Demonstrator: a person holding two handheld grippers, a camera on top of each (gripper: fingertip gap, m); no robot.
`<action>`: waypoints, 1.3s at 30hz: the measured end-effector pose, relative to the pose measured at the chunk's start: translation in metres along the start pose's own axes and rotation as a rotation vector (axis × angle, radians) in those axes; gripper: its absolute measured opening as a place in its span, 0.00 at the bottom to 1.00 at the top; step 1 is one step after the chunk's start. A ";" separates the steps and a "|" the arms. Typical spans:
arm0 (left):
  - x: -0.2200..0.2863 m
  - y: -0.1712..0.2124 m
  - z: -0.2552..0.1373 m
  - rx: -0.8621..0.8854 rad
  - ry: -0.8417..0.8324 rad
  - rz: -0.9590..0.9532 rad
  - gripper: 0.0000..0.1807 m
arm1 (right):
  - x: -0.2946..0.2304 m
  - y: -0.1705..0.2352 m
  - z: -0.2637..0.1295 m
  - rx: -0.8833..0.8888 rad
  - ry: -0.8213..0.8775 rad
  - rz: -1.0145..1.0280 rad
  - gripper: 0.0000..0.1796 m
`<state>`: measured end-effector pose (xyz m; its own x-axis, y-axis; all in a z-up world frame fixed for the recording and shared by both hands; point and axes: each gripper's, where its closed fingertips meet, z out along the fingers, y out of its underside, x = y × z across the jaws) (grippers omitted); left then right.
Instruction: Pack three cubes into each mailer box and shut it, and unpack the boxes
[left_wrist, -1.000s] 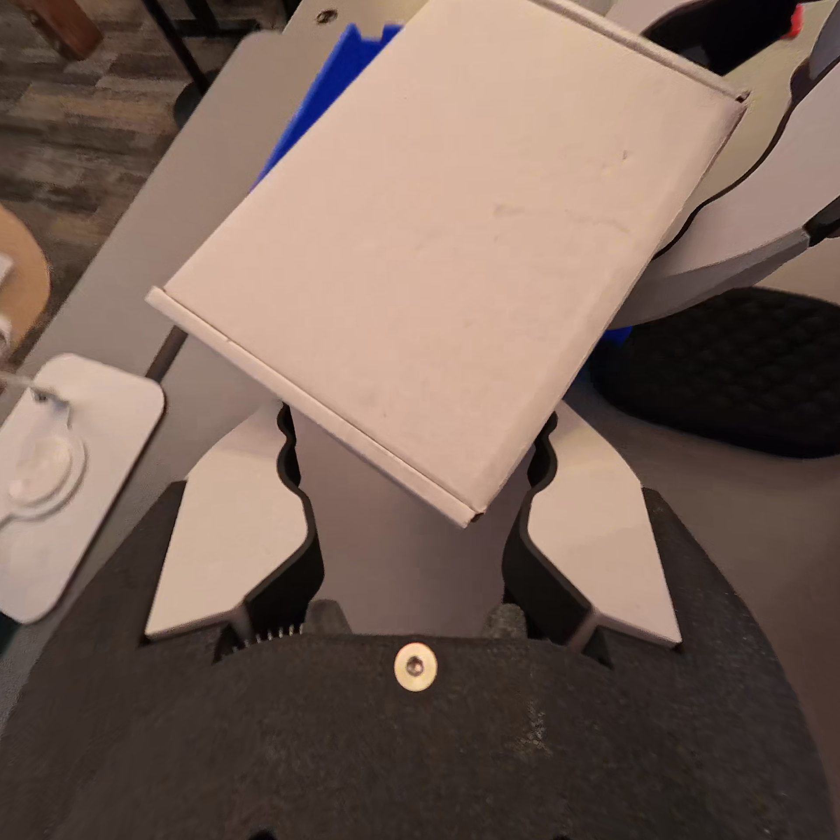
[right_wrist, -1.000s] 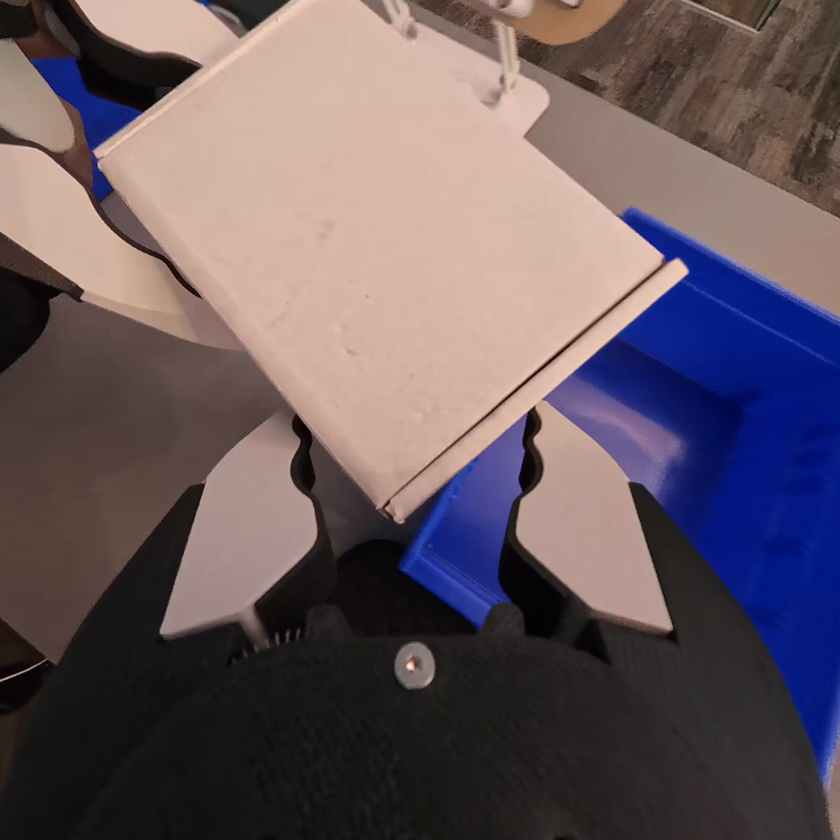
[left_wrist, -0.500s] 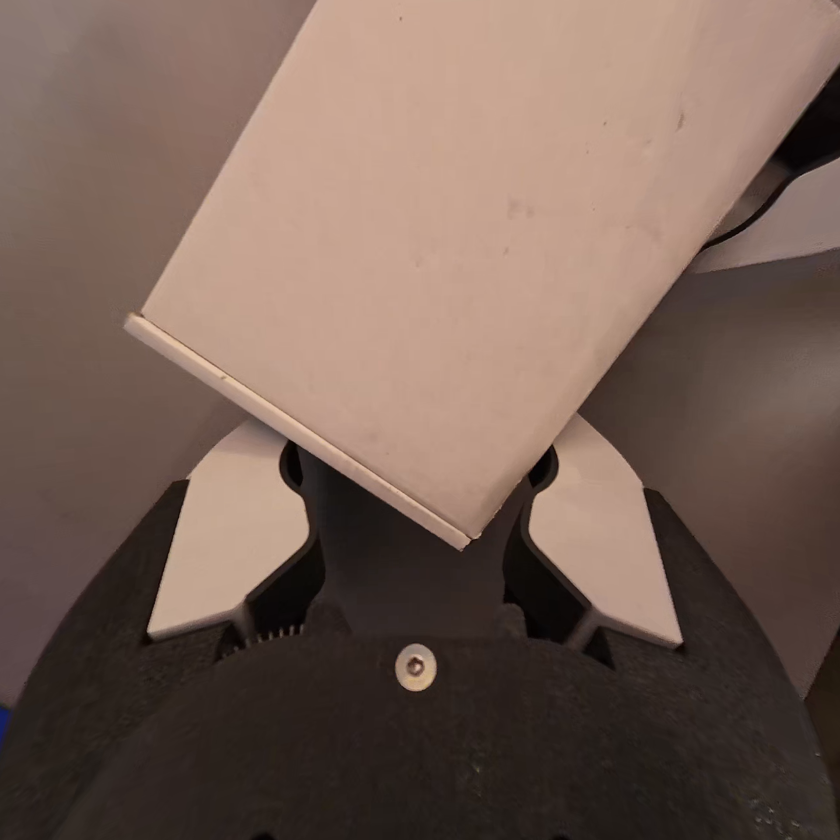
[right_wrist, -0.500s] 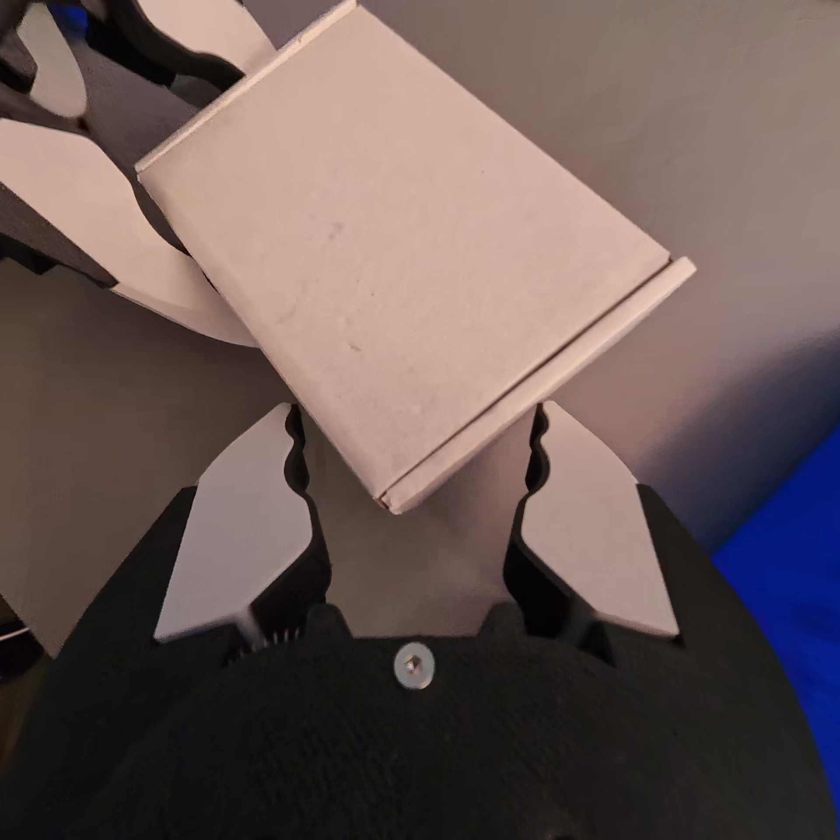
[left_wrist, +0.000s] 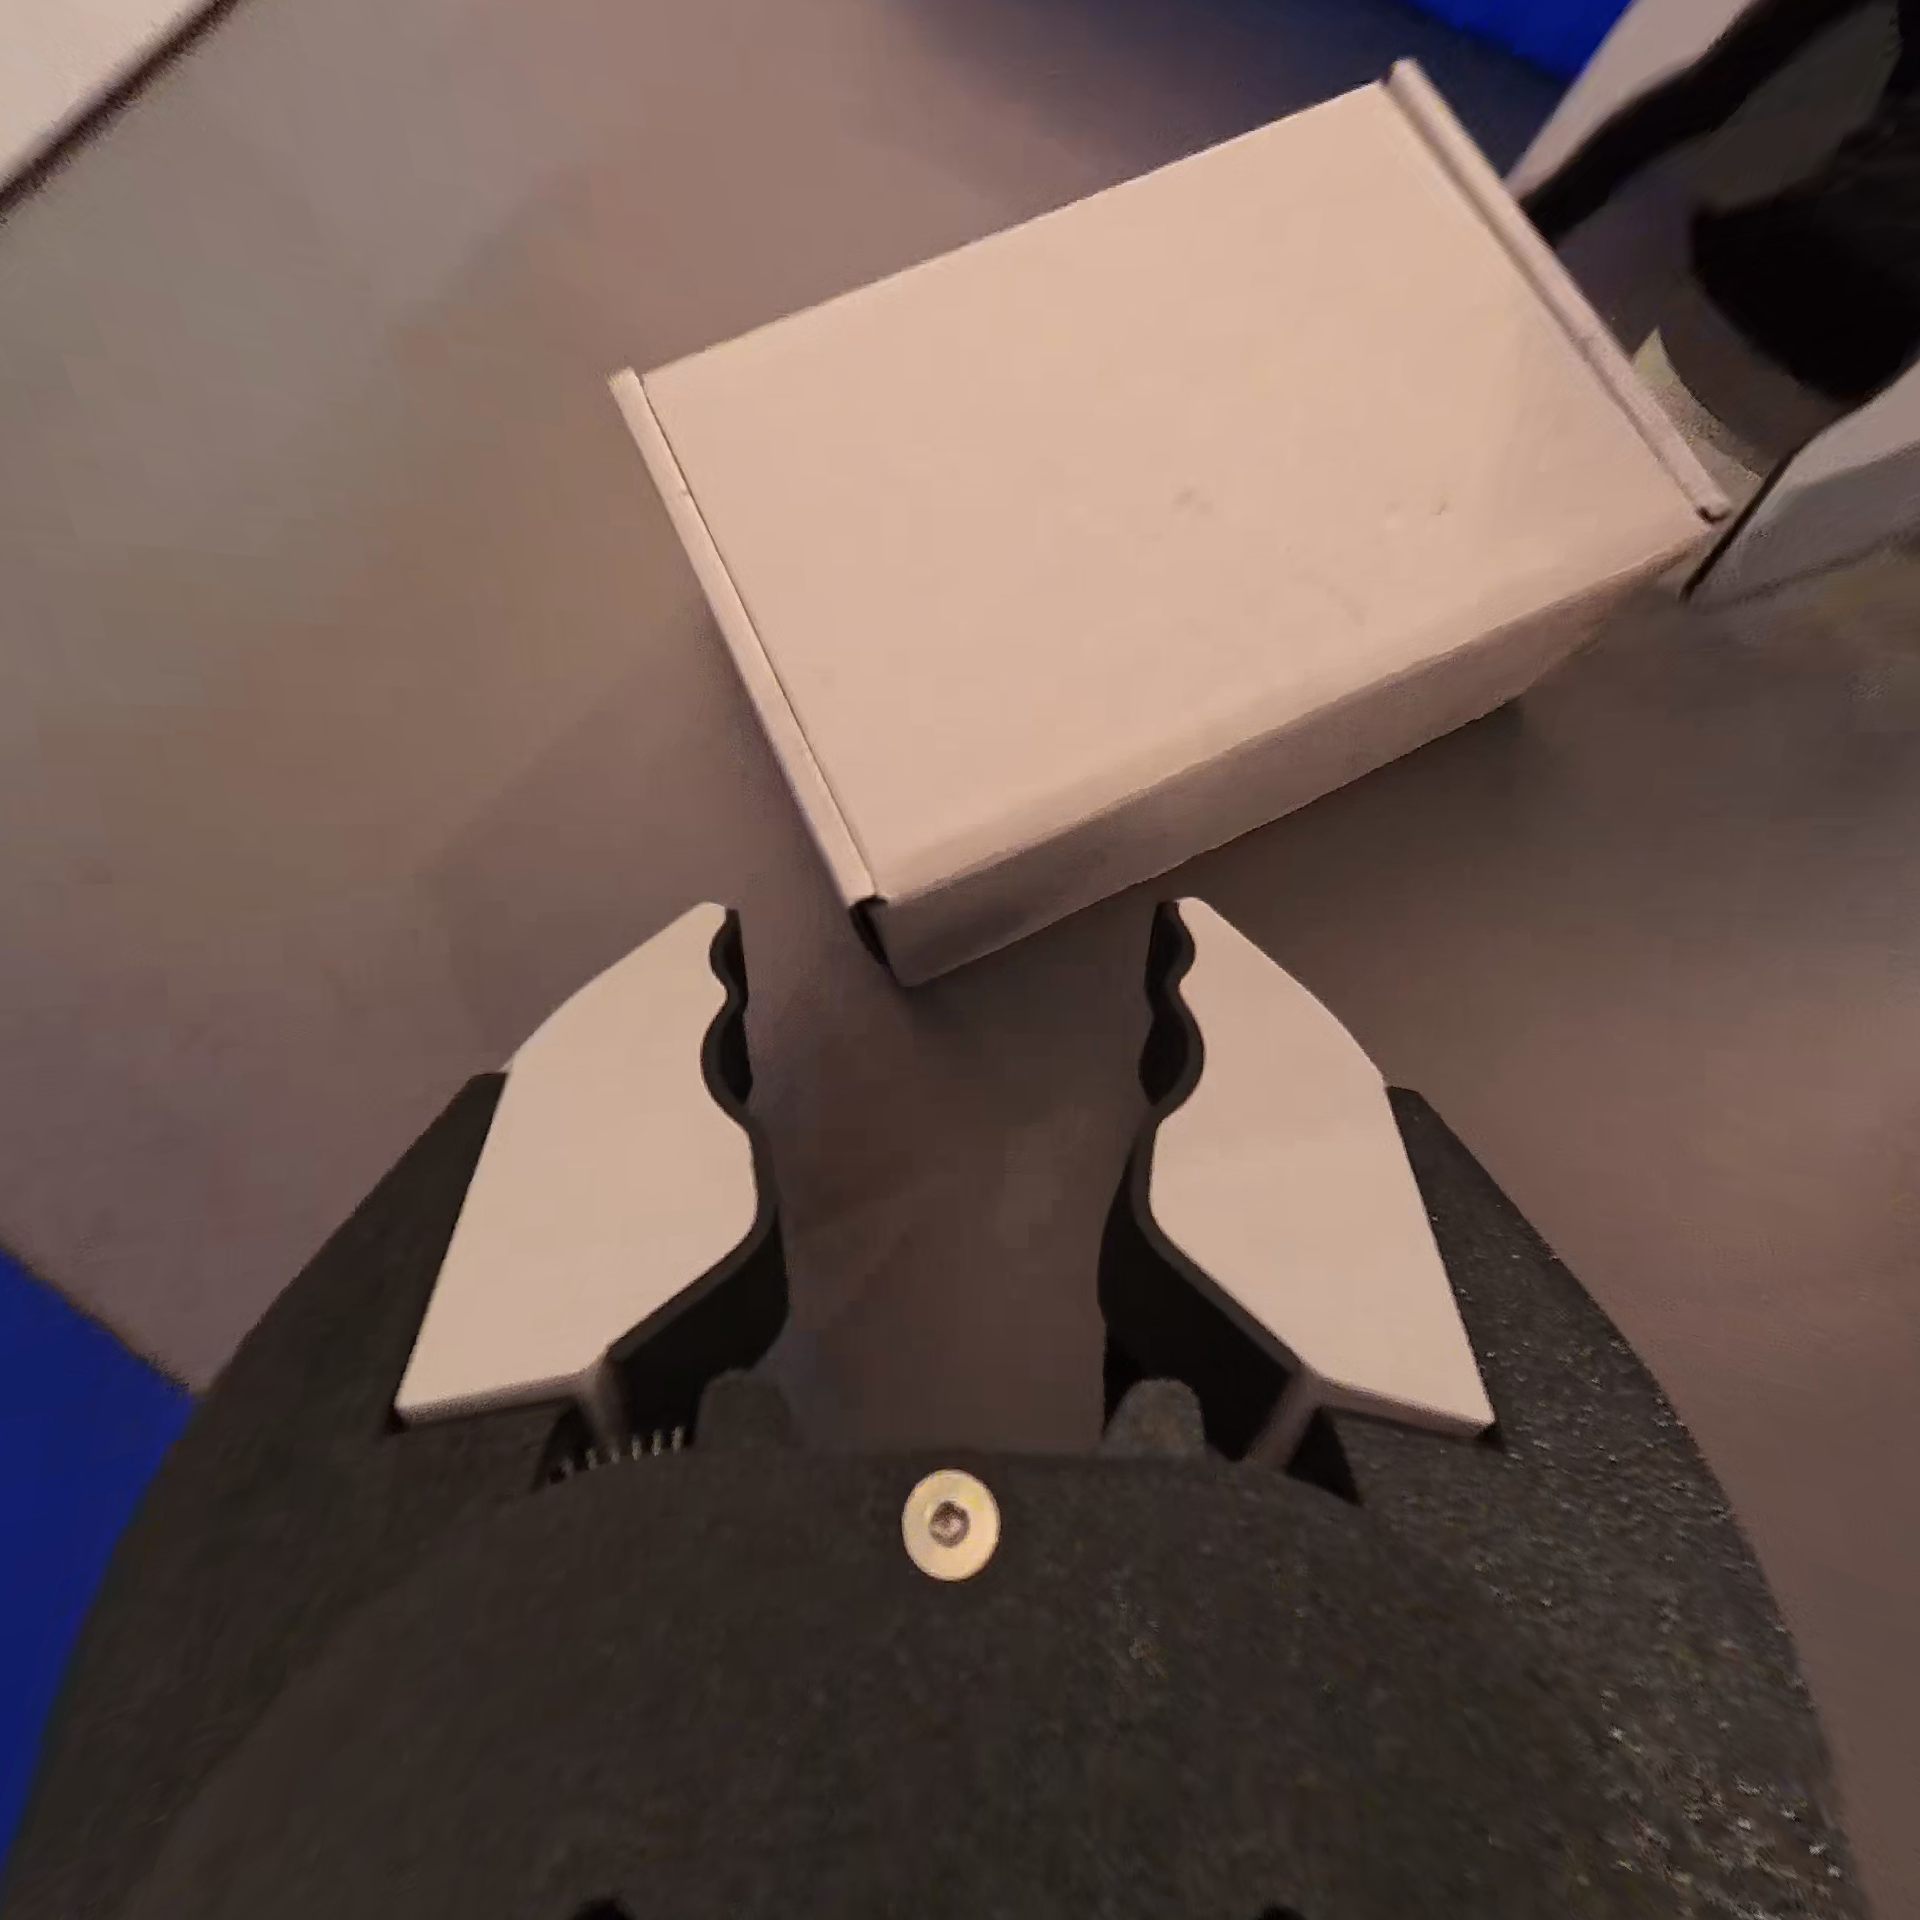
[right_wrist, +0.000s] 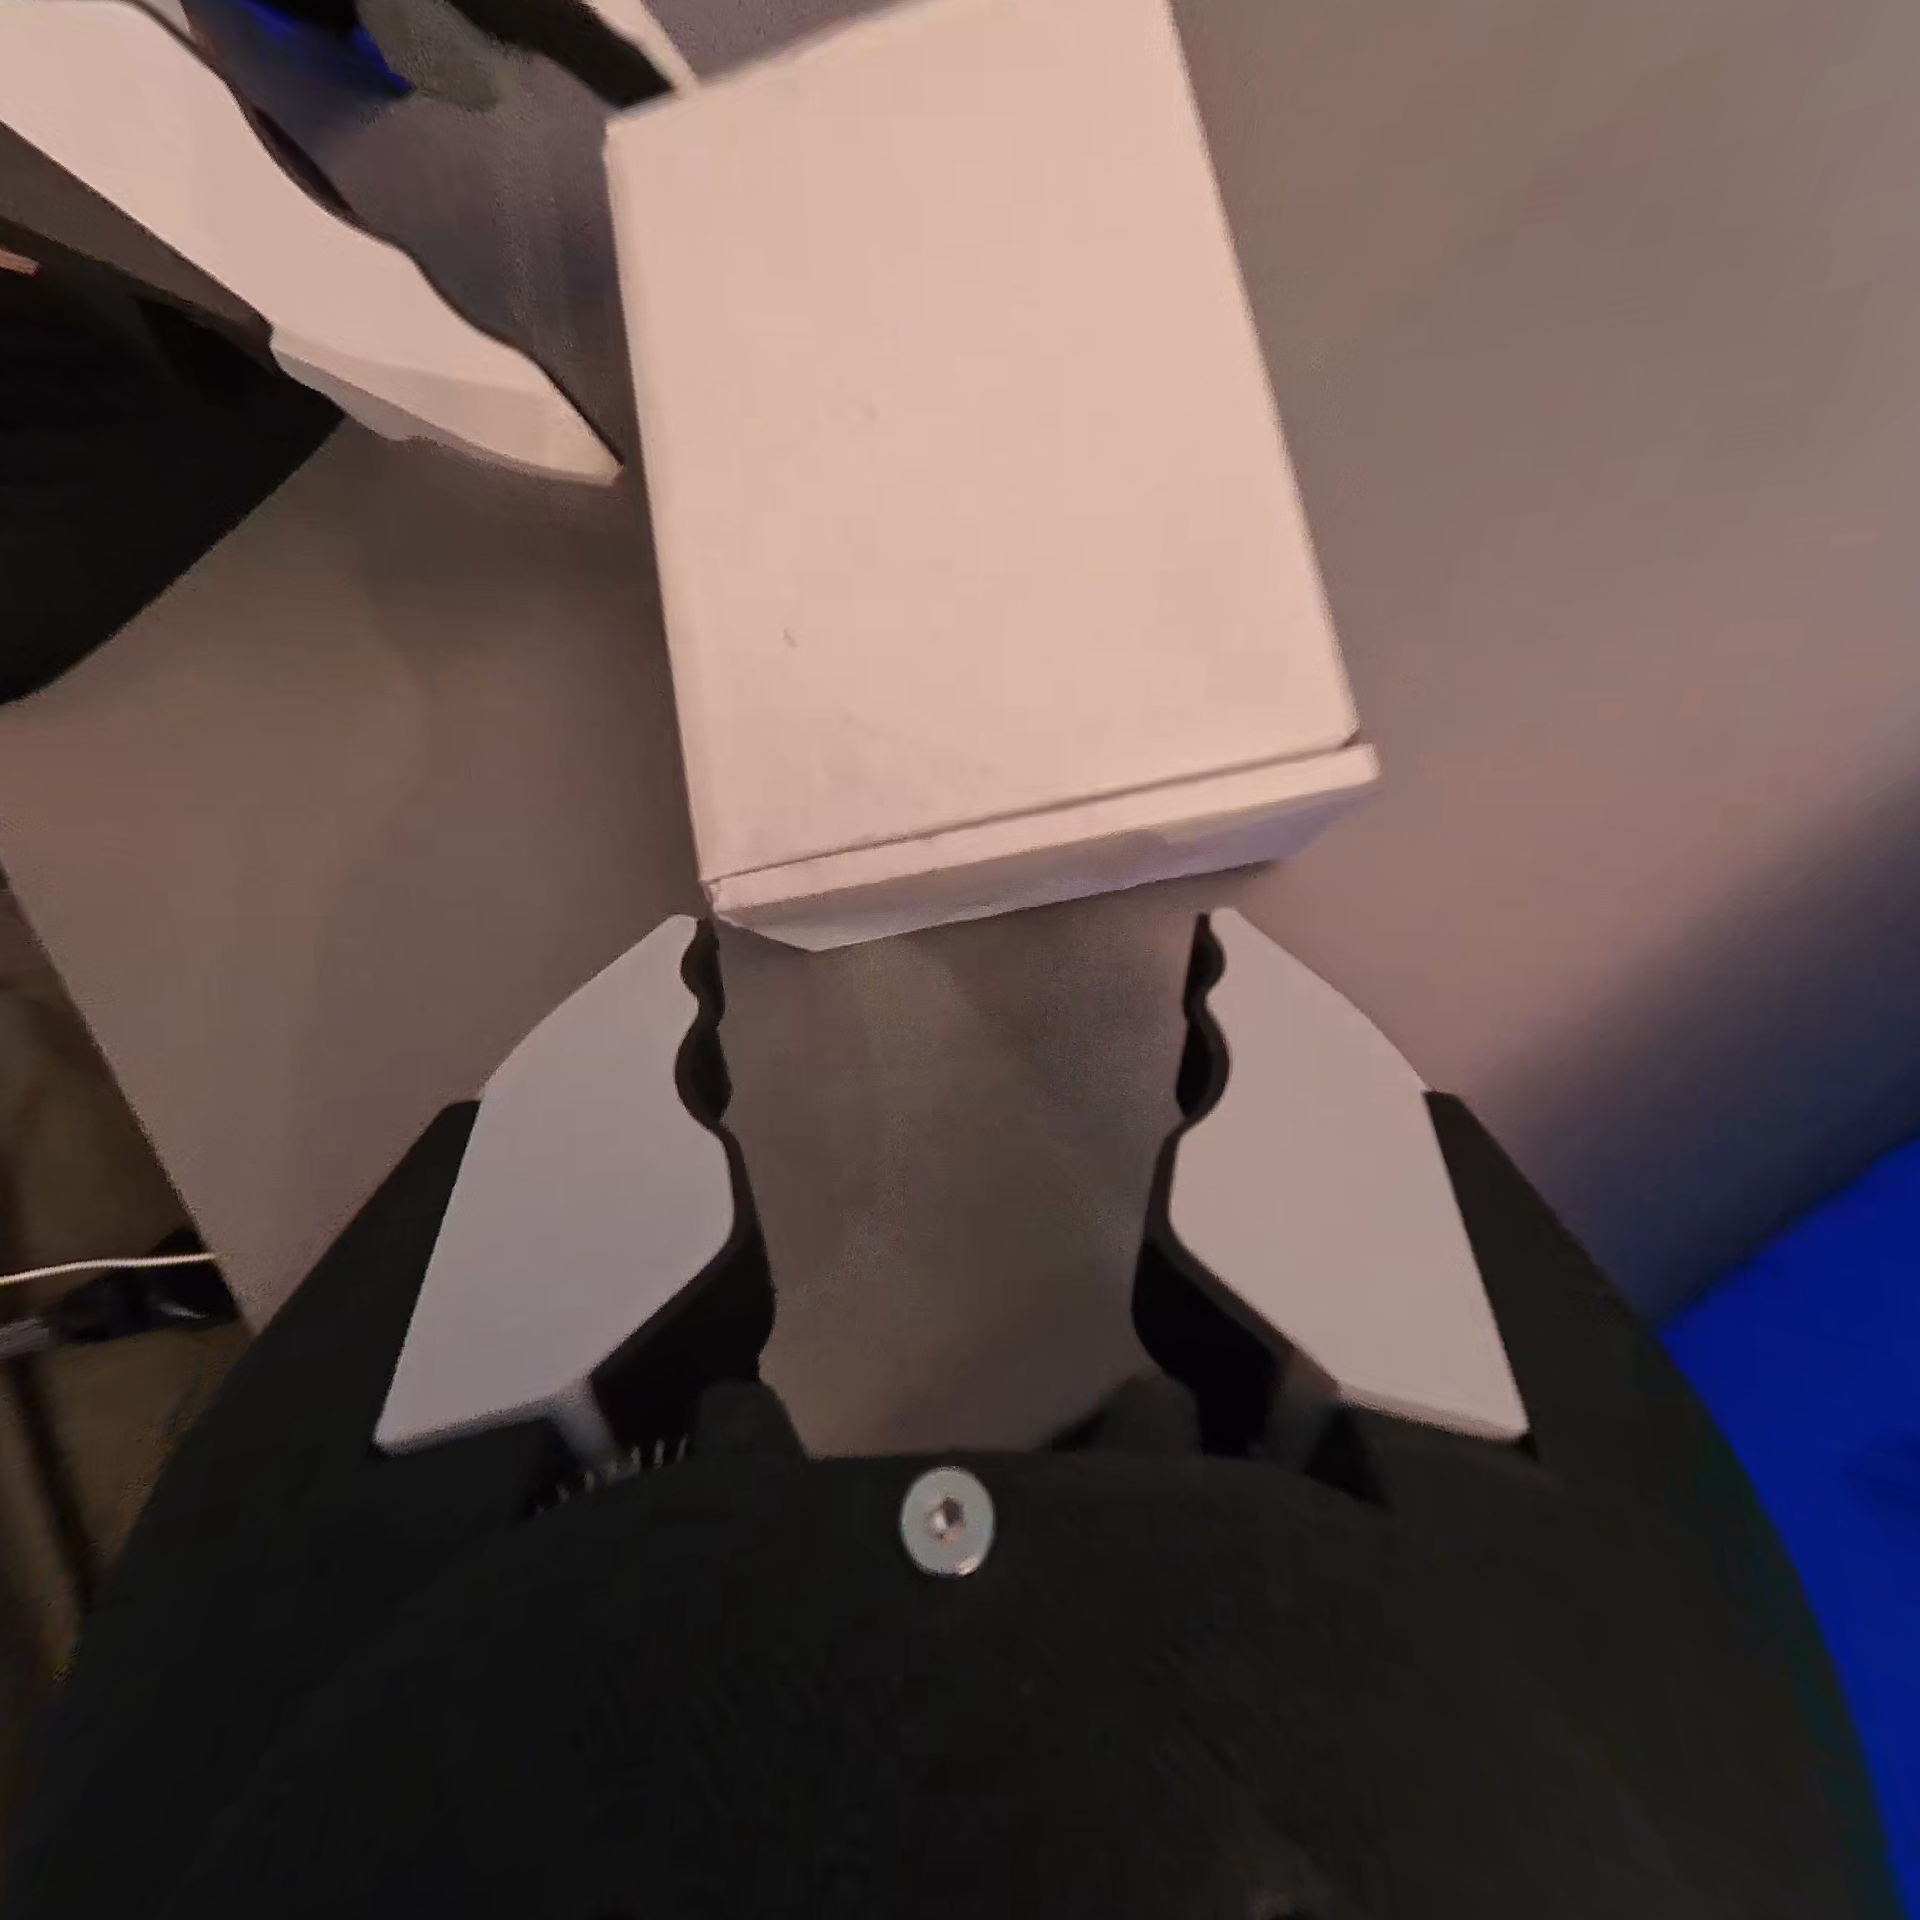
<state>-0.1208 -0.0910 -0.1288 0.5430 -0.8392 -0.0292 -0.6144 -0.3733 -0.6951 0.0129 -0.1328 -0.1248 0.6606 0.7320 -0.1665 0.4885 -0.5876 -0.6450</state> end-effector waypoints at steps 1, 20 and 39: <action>-0.001 0.001 -0.004 0.008 -0.025 0.022 0.41 | 0.002 -0.008 -0.007 0.017 0.030 -0.055 0.51; 0.012 -0.002 -0.068 0.232 -0.066 -0.111 0.36 | 0.003 -0.049 0.075 -0.581 0.108 -0.257 0.76; 0.025 0.001 -0.059 0.287 -0.008 -0.113 0.33 | 0.004 -0.043 0.072 -0.688 0.116 -0.276 0.77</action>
<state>-0.1413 -0.1359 -0.0879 0.6038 -0.7952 0.0554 -0.3636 -0.3366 -0.8686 -0.0469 -0.0799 -0.1513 0.4995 0.8655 0.0383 0.8663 -0.4985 -0.0335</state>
